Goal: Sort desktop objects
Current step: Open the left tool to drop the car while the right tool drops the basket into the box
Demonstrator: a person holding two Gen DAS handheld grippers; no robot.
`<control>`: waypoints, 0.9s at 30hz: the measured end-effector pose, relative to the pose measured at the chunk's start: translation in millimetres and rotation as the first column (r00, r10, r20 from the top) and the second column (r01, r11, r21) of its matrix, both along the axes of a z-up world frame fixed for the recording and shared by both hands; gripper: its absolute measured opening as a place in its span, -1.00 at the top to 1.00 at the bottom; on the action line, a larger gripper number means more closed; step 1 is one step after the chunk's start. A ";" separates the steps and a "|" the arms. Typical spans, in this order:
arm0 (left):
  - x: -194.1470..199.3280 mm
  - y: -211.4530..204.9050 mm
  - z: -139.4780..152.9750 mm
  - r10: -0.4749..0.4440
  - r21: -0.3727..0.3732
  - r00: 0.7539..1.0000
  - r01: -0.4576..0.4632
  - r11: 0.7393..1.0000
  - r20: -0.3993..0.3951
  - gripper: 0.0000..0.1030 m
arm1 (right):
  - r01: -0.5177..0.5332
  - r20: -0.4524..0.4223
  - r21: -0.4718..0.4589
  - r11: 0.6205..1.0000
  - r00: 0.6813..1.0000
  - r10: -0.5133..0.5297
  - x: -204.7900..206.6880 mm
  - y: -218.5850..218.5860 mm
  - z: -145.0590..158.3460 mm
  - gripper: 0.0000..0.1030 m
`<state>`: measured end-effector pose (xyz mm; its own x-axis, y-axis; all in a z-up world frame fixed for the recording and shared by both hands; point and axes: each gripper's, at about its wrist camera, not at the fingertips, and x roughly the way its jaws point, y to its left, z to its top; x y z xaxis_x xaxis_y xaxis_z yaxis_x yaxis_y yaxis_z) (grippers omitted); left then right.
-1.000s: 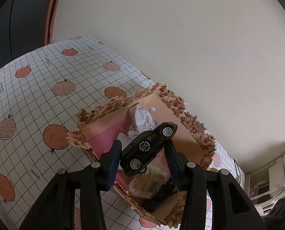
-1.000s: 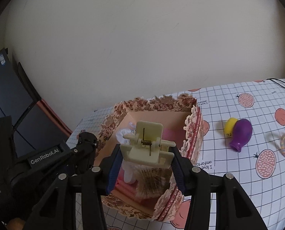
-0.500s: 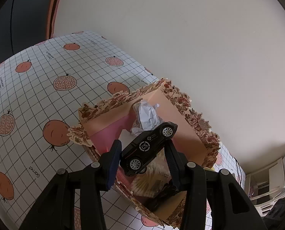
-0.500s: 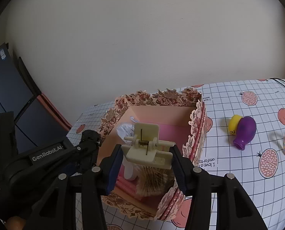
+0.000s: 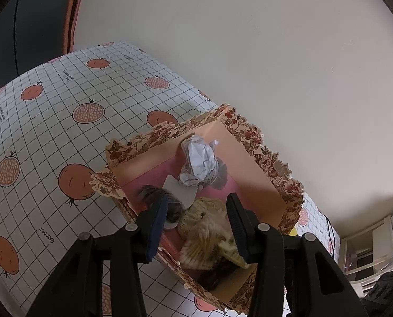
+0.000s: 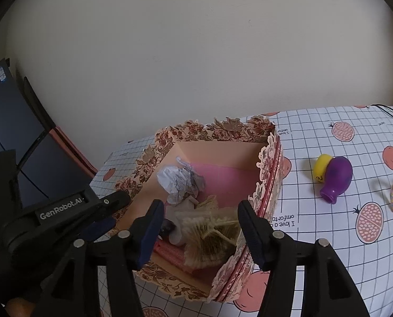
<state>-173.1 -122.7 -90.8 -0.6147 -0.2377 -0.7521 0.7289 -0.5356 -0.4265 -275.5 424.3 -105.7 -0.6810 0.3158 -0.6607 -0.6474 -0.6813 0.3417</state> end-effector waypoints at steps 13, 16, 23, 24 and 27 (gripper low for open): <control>-2.0 0.2 -0.9 0.000 -0.004 1.000 0.000 1.000 0.010 0.07 | 0.023 0.000 -0.004 1.000 1.000 -0.023 1.7 3.1 0.1 -0.20; -1.3 0.1 -0.8 -0.002 -0.003 1.000 0.002 1.000 0.010 0.07 | 0.031 0.001 -0.004 1.000 1.000 -0.031 2.8 3.9 0.3 -0.20; -4.4 6.4 1.6 -0.009 -0.020 1.000 0.009 1.000 0.024 0.07 | 0.067 -0.009 0.006 0.998 0.998 -0.067 14.2 11.9 5.3 -0.20; -4.9 8.2 2.6 -0.014 -0.022 1.000 0.014 1.000 0.023 0.07 | 0.076 -0.010 0.006 0.997 0.997 -0.076 17.2 13.9 6.0 -0.20; -7.9 11.5 4.3 -0.017 -0.030 0.999 0.018 0.999 0.027 0.07 | 0.106 -0.009 0.004 0.994 0.994 -0.106 26.5 20.5 7.6 -0.20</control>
<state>-180.9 -111.3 -86.5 -0.5990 -0.2498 -0.7608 0.7301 -0.5607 -0.3907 -249.0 444.7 -98.1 -0.6493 0.3893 -0.6533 -0.7131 -0.6102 0.3451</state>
